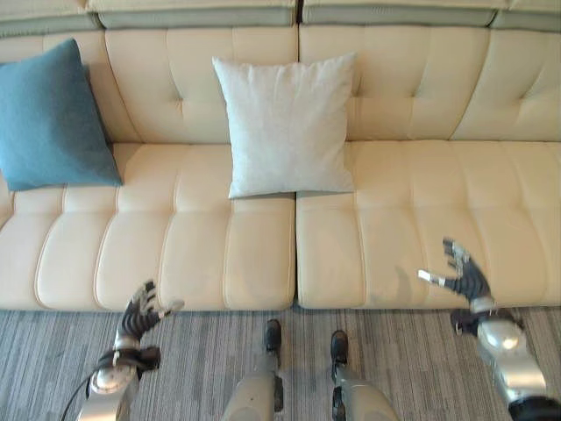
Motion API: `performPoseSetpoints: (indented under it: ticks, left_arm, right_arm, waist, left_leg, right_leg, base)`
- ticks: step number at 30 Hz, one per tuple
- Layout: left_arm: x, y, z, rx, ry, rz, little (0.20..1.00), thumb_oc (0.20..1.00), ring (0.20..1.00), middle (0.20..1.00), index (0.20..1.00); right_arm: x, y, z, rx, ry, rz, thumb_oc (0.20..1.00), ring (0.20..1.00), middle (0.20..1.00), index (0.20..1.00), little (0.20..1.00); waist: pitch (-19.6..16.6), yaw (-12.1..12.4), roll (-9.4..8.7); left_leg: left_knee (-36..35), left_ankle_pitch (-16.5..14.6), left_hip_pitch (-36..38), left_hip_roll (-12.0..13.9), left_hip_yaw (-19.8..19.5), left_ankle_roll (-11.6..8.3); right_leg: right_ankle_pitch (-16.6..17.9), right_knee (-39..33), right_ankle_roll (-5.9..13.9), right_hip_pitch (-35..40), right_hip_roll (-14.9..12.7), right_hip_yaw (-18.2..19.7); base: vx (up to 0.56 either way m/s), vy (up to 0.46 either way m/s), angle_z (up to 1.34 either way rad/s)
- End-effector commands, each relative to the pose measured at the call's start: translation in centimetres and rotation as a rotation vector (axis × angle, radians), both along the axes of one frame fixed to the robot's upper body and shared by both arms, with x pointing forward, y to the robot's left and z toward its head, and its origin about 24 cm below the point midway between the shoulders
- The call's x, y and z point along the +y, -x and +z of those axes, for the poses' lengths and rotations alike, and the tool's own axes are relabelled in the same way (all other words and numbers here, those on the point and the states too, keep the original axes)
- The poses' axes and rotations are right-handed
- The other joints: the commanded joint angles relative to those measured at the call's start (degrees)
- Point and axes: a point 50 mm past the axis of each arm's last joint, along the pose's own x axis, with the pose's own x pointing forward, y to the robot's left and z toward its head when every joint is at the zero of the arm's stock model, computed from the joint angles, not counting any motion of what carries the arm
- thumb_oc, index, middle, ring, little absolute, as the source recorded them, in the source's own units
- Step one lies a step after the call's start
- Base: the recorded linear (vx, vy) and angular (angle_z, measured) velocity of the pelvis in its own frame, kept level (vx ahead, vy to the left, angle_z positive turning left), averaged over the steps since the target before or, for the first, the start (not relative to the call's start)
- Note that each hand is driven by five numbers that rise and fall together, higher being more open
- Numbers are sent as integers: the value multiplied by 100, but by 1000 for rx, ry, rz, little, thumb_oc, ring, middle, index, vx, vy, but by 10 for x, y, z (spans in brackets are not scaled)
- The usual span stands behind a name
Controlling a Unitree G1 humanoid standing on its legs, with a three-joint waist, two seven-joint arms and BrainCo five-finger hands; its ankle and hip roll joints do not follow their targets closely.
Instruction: Pick up all the scattered cushions and arrange them neatly on the sofa.
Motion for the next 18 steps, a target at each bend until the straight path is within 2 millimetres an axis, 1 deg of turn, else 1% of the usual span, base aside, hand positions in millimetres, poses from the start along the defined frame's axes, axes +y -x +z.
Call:
performPoseSetpoints:
  ticks: [1, 2, 5, 7, 8, 10, 11, 12, 13, 14, 15, 16, 17, 18]
  left_arm:
    - [1, 1, -5, 81, -103, -93, 1000, 1000, 1000, 1000, 1000]
    - [-1, 3, -8, 100, -101, -109, 1000, 1000, 1000, 1000, 1000]
    - [-4, -2, -6, 105, -136, -161, 1000, 1000, 1000, 1000, 1000]
    - [-4, -7, -3, 85, -141, -167, 1000, 1000, 1000, 1000, 1000]
    - [-4, -7, -3, 85, -141, -168, 1000, 1000, 1000, 1000, 1000]
    - [-2, -16, 4, 48, -157, -156, 1000, 1000, 1000, 1000, 1000]
    - [1, -22, 10, 26, -175, -153, 1000, 1000, 1000, 1000, 1000]
    - [3, -27, 15, 2, -185, -149, 1000, 1000, 1000, 1000, 1000]
    - [3, -30, 19, -18, -194, -153, 1000, 1000, 1000, 1000, 1000]
    - [4, -32, 21, -25, -195, -151, 1000, 1000, 1000, 1000, 1000]
    - [4, -32, 21, -25, -195, -151, 1000, 1000, 1000, 1000, 1000]
    - [2, -32, 20, -28, -187, -143, 1000, 1000, 1000, 1000, 1000]
    - [2, -32, 20, -29, -187, -143, 1000, 1000, 1000, 1000, 1000]
    - [0, -31, 19, -29, -181, -138, 1000, 1000, 1000, 1000, 1000]
  right_arm:
    - [1, 3, -7, 54, 84, 63, 1000, 1000, 1000, 1000, 1000]
    - [2, 7, -14, 94, 95, 70, 1000, 1000, 1000, 1000, 1000]
    - [1, 18, -27, 161, 106, 63, 1000, 1000, 1000, 1000, 1000]
    - [0, 20, -27, 169, 113, 56, 1000, 1000, 1000, 1000, 1000]
    - [0, 20, -27, 169, 113, 56, 1000, 1000, 1000, 1000, 1000]
    - [3, 13, -24, 141, 115, 53, 1000, 1000, 1000, 1000, 1000]
    - [5, 9, -22, 124, 115, 53, 1000, 1000, 1000, 1000, 1000]
    - [8, 6, -22, 115, 104, 53, 1000, 1000, 1000, 1000, 1000]
    - [12, 4, -22, 109, 90, 56, 1000, 1000, 1000, 1000, 1000]
    - [13, 4, -23, 111, 87, 54, 1000, 1000, 1000, 1000, 1000]
    - [13, 3, -23, 111, 87, 54, 1000, 1000, 1000, 1000, 1000]
    - [15, 5, -27, 123, 94, 52, 1000, 1000, 1000, 1000, 1000]
    - [15, 5, -27, 123, 94, 51, 1000, 1000, 1000, 1000, 1000]
    - [14, 6, -26, 115, 99, 43, 1000, 1000, 1000, 1000, 1000]
  waist:
    - [-677, -75, -98]
    - [-707, -74, -121]
    - [-741, -88, -179]
    - [-739, -131, -233]
    - [-742, -127, -234]
    - [-592, -196, -285]
    - [-476, -215, -279]
    - [-438, -183, -278]
    - [-406, -128, -235]
    - [-384, -94, -199]
    - [-400, -94, -198]
    - [-474, 63, -90]
    - [-486, 72, -80]
    - [-502, 121, -90]
  left_leg:
    - [256, -750, 360, 55, -96, -163]
    - [264, -777, 425, 59, -91, -155]
    - [281, -822, 571, 56, -72, -121]
    - [165, -777, 612, 42, -50, -97]
    - [161, -774, 610, 42, -46, -96]
    - [131, -678, 416, 19, -31, -67]
    - [160, -615, 251, 45, -18, -43]
    - [233, -552, 60, 73, -6, -24]
    - [274, -467, -88, 112, 37, -12]
    - [283, -402, -152, 137, 48, -14]
    - [287, -392, -179, 140, 48, -15]
    - [164, -153, -284, 229, 21, -50]
    - [167, -147, -304, 243, 24, -52]
    - [157, -61, -368, 255, 6, -103]
  right_leg:
    - [-329, 379, 401, 67, -263, -72]
    - [-345, 410, 401, 116, -263, -67]
    - [-348, 437, 405, 243, -263, -49]
    - [-221, 359, 433, 174, -257, 32]
    - [-217, 356, 433, 170, -257, 36]
    - [216, 452, 533, -257, -242, 197]
    - [261, 551, 562, -444, -184, 232]
    - [120, 702, 545, -503, -156, 221]
    - [-157, 1025, 474, -481, -110, 192]
    - [-363, 1289, 417, -415, -72, 183]
    - [-352, 1288, 415, -440, -69, 184]
    - [-716, 2418, 332, -148, 40, 334]
    - [-699, 2409, 329, -166, 53, 339]
    - [-760, 2370, 302, -13, 99, 374]
  base:
    - [0, 0, 0]
    - [-22, 34, 0]
    - [-65, 54, -1]
    - [-138, 82, -9]
    - [-192, 36, -20]
    - [-362, 3, -20]
    - [-480, -5, -36]
    - [-471, 28, -52]
    - [-391, 32, -50]
    - [-252, 28, -30]
    - [-375, -61, -26]
    - [-278, -68, -25]
    - [-340, -136, -25]
    - [-71, -70, -13]
